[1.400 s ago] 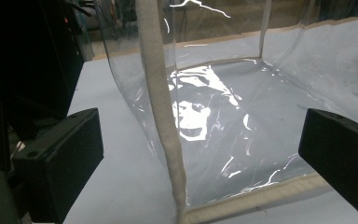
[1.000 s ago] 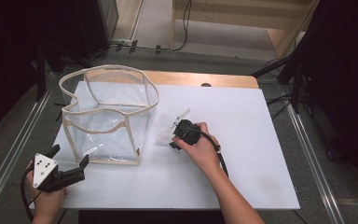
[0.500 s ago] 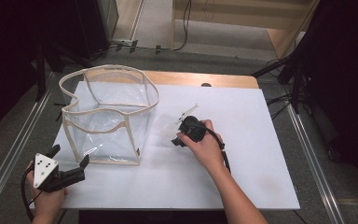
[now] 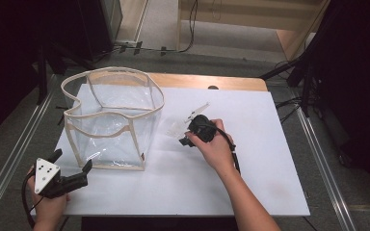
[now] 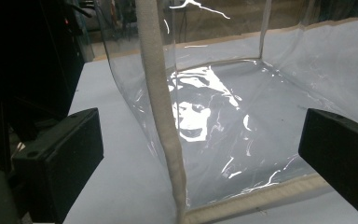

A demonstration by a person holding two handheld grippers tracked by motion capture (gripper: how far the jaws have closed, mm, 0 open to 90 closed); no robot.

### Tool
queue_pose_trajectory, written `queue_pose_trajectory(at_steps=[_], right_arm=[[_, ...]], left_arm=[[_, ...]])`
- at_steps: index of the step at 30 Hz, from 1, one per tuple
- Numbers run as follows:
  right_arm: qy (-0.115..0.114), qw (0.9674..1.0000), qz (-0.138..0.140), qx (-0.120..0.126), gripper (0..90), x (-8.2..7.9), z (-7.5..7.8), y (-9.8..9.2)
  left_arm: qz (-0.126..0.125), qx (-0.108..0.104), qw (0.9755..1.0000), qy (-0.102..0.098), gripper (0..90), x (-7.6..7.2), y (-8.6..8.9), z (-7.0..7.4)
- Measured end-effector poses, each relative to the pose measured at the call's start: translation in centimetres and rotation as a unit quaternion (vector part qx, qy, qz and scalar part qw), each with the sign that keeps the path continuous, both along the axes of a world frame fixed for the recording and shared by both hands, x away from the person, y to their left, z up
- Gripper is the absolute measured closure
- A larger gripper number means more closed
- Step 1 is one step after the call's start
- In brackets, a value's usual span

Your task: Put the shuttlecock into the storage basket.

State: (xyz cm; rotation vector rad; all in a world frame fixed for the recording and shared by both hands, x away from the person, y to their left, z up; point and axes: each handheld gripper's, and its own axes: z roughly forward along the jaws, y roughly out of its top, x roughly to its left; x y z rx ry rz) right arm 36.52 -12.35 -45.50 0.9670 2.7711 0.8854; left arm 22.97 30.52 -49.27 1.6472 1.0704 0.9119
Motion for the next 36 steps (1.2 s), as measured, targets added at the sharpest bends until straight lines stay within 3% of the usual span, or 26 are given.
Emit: queue_pose_trajectory(at_steps=[26,36], right_arm=[[-0.013,0.9996,-0.01,0.024,62.6,0.5,2.7,-1.3],[-0.028,0.999,-0.022,0.029,62.6,0.8,4.1,-1.9]], left_arm=[[-0.001,0.001,1.0,0.0,0.3,0.0,0.0,0.0],[0.001,0.001,1.0,0.0,0.3,0.0,0.0,0.0]])
